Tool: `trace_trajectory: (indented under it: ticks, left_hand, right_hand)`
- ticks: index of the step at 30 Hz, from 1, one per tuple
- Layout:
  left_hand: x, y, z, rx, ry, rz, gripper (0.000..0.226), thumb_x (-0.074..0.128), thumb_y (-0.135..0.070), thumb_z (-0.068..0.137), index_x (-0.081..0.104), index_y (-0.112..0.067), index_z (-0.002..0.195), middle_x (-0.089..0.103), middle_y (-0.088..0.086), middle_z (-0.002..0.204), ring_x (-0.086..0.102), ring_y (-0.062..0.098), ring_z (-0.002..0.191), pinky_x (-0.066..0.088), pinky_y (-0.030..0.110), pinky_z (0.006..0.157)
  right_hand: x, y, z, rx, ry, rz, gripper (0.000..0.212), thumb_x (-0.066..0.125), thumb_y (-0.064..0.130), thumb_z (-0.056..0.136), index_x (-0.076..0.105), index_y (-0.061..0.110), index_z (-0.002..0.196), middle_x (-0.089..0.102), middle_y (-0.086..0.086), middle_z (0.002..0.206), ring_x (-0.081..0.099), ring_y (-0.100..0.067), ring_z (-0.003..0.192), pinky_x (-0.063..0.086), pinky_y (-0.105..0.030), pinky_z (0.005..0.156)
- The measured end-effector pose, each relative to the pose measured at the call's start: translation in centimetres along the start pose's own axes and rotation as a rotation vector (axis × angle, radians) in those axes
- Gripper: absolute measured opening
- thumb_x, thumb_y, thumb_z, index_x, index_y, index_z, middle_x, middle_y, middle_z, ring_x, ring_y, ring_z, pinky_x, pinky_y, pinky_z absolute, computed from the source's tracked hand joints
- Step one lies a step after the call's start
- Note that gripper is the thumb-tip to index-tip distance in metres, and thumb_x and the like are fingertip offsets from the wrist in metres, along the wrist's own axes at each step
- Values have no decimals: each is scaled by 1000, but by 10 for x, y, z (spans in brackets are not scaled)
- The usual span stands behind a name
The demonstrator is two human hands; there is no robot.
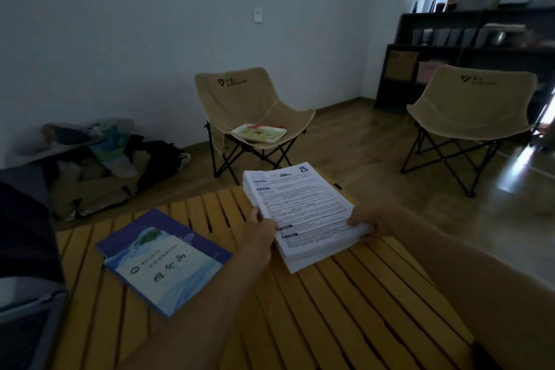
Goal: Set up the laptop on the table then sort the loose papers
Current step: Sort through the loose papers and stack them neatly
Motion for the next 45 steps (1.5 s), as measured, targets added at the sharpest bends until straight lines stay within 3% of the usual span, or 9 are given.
trace_trajectory:
  ticks: [3,7,13,19,23,25,31,38,45]
  left_hand:
    - [4,-11,-10,-4,37,104,56,43,10,88,45,-20,136,60,-1,109,58,20,98,55,34,76]
    - [-11,-27,-40,57,33,258,42,44,1,91,53,-10,131,64,4,109,60,15,91,50,23,65]
    - [-137,-37,-104,176,-446,406,28,47,-3,93,49,-11,120,54,5,103,57,25,95,49,31,75]
    - [-239,-31,-66,-115,-491,122,44,56,-14,75,60,-3,118,67,13,100,64,33,90,58,43,79]
    - [-232,-48,-61,-181,-452,49,19,49,3,93,54,2,111,58,12,85,56,26,72,47,35,62]
    - [-232,-46,-59,-202,-426,64,16,49,5,94,53,1,109,55,11,81,52,24,70,47,34,62]
    - [-232,-32,-68,-138,-368,76,33,50,8,89,59,-3,119,62,12,114,58,30,101,52,38,78]
    - [-121,-63,-77,252,-36,314,55,54,8,89,45,-29,129,60,4,122,60,24,110,57,20,61]
    - [-14,-59,-28,198,62,242,37,51,13,88,48,-14,115,57,6,112,57,29,110,56,44,87]
  right_hand:
    - [3,1,-17,-24,-146,-74,26,59,11,97,48,-2,116,50,-15,105,53,-27,93,55,-37,91]
    - [26,15,-56,-350,-488,-439,29,56,24,88,57,9,113,59,-8,112,55,-20,96,54,-36,88]
    - [163,81,-138,-788,-132,-340,23,52,14,97,70,8,110,68,-8,108,63,-22,96,57,-35,84]
    - [238,113,-130,-627,113,-558,48,72,49,85,60,9,109,61,-5,102,59,-17,92,52,-30,79]
    - [245,115,-125,-570,207,-527,34,82,38,79,59,16,90,62,-1,96,55,-13,81,45,-24,65]
    - [245,114,-120,-597,277,-436,30,82,26,82,66,15,104,67,-4,110,61,-17,94,47,-28,75]
    - [230,103,-127,-628,360,-58,39,75,9,85,56,22,116,65,-5,123,63,-24,113,55,-44,95]
    - [116,76,-104,-527,247,232,40,75,1,84,55,10,118,68,-14,118,67,-33,107,55,-53,94]
    - [26,50,-47,-523,-42,141,52,84,20,78,62,9,123,73,-10,109,73,-25,91,63,-42,78]
Point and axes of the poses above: each hand's wrist, its own z-axis towards the middle knuckle, its own x-axis out of the palm, y = z × x, the point moved 3 cm from there along z, towards the middle knuckle
